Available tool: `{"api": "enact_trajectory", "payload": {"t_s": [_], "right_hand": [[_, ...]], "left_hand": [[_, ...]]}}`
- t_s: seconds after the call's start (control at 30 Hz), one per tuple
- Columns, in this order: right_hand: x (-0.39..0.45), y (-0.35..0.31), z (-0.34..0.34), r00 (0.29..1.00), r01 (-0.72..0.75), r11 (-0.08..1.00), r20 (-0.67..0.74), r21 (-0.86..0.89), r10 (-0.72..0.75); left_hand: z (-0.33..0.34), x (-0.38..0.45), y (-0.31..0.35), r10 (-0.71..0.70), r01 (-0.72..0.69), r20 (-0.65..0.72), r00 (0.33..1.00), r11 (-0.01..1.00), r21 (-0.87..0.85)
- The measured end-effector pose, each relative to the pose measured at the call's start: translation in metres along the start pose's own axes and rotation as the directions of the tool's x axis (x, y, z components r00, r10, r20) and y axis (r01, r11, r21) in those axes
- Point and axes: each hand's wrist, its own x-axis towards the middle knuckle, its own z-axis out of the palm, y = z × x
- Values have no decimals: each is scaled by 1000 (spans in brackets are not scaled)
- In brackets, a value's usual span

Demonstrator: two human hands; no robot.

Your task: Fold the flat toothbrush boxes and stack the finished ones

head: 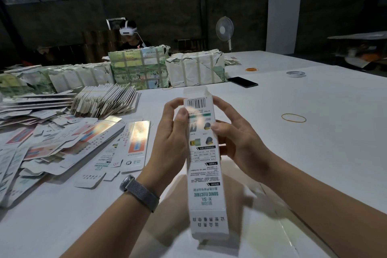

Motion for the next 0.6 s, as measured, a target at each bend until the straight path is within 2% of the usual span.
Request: {"api": "enact_trajectory", "payload": {"t_s": [0.43,0.6], "right_hand": [[3,3,-11,998,34,999,-44,16,-33],[4,4,-10,997,43,999,-71,13,-42]], "left_hand": [[5,-6,2,63,-72,96,993,993,95],[7,-6,0,47,-57,90,995,992,112]]}}
